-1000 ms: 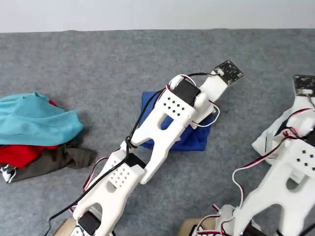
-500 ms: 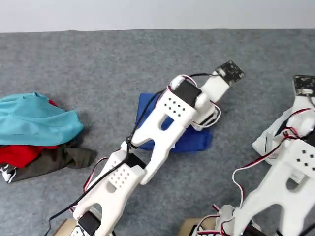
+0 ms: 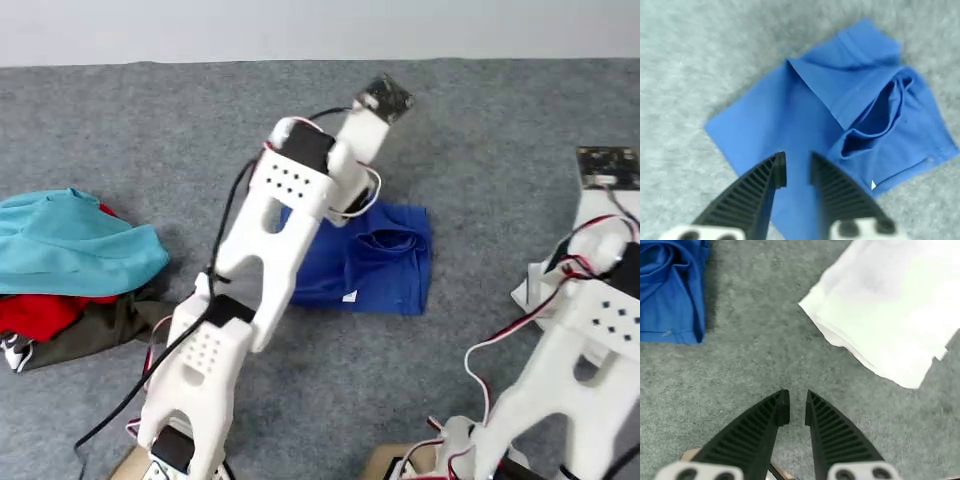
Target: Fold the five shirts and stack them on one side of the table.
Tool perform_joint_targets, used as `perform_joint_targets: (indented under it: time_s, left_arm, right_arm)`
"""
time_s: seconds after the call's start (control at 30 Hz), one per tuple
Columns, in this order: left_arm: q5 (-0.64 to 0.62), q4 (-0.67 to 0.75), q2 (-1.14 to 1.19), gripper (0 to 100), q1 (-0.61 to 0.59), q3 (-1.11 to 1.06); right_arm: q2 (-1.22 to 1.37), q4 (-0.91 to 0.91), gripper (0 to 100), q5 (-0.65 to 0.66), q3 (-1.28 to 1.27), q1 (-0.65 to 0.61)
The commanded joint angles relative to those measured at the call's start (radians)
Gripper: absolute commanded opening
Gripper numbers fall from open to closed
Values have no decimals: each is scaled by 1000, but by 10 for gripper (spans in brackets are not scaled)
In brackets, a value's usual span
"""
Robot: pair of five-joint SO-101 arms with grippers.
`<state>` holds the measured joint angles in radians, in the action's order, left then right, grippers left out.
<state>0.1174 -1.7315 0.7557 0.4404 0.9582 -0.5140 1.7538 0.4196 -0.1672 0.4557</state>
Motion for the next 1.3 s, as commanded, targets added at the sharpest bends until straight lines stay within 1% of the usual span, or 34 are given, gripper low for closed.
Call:
perform_joint_targets:
  time_s: [0.0,0.1,0.17,0.33,0.47,0.6,0.7,0.8,0.93,1.0,1.07,1.17,1.27]
  left_arm:
    - [28,34,41,6,-8,8]
    - [28,38,86,6,3,8]
    - [28,21,107,6,32,8]
    - [26,-23,107,6,167,5]
    - [25,-25,21,6,261,-30]
    - [25,-25,-124,6,344,-173]
    - [26,-23,-229,6,350,-285]
    - [29,-21,-308,6,258,-325]
    - [40,-12,-359,6,68,-321]
    - [48,-11,-370,6,-34,-321]
    - [48,-12,-376,6,-126,-321]
    - [35,-8,-410,6,-249,-321]
    - [-25,5,-460,6,-350,-321]
  right_arm:
    - [-36,28,66,6,11,-31]
    - [-38,36,66,6,11,-28]
    - [-38,36,65,8,11,-27]
    - [-38,36,65,8,12,-27]
    - [-38,36,65,11,12,-27]
    - [-38,30,65,11,12,-27]
    - [-38,28,66,9,12,-27]
    - [-36,25,67,6,12,-31]
    - [-28,1,67,3,9,-33]
    - [-25,-36,66,-8,5,-58]
    - [-25,-84,65,-55,-9,-128]
    - [-25,-168,58,-126,-52,-292]
    - [-25,-274,5,-150,-112,-464]
